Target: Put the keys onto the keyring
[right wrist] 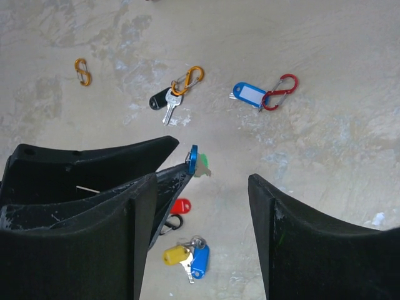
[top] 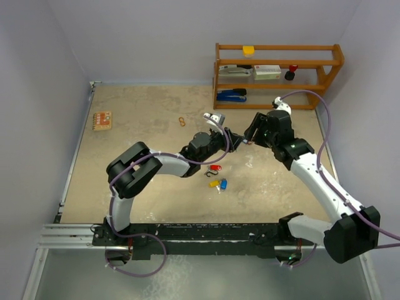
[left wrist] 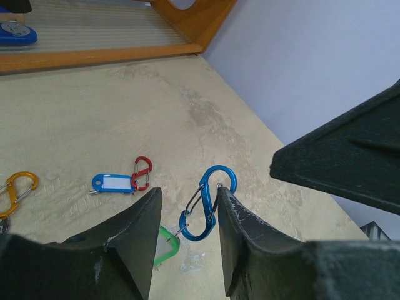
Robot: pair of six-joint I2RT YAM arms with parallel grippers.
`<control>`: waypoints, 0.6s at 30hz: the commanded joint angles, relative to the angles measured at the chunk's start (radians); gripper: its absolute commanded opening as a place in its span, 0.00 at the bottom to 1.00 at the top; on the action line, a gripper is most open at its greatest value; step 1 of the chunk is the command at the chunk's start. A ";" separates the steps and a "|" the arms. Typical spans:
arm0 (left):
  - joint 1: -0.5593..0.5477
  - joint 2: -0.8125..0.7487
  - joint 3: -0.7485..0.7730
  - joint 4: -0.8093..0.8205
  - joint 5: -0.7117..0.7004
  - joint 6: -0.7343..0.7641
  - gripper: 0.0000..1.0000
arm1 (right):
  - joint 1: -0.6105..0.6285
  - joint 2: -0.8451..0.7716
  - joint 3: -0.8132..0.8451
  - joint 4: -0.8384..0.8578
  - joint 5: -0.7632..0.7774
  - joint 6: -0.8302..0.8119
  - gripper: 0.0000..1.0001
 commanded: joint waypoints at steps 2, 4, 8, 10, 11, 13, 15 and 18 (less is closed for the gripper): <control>-0.014 -0.057 0.005 0.054 0.026 0.051 0.39 | -0.009 0.033 0.039 0.065 -0.021 0.035 0.59; -0.017 -0.058 0.006 0.050 0.026 0.055 0.39 | -0.011 0.050 0.038 0.075 -0.022 0.041 0.58; -0.025 -0.056 0.012 0.047 0.024 0.061 0.39 | -0.014 0.079 0.030 0.093 -0.023 0.051 0.54; -0.027 -0.056 0.015 0.043 0.025 0.065 0.39 | -0.015 0.088 0.027 0.099 -0.027 0.054 0.51; -0.028 -0.057 0.017 0.043 0.025 0.065 0.39 | -0.016 0.090 0.024 0.103 -0.027 0.056 0.49; -0.030 -0.058 0.019 0.038 0.026 0.067 0.39 | -0.018 0.093 0.017 0.111 -0.027 0.060 0.46; -0.031 -0.060 0.020 0.034 0.026 0.071 0.39 | -0.019 0.098 0.010 0.115 -0.028 0.060 0.43; -0.033 -0.065 0.020 0.031 0.021 0.076 0.39 | -0.022 0.108 0.008 0.115 -0.034 0.061 0.41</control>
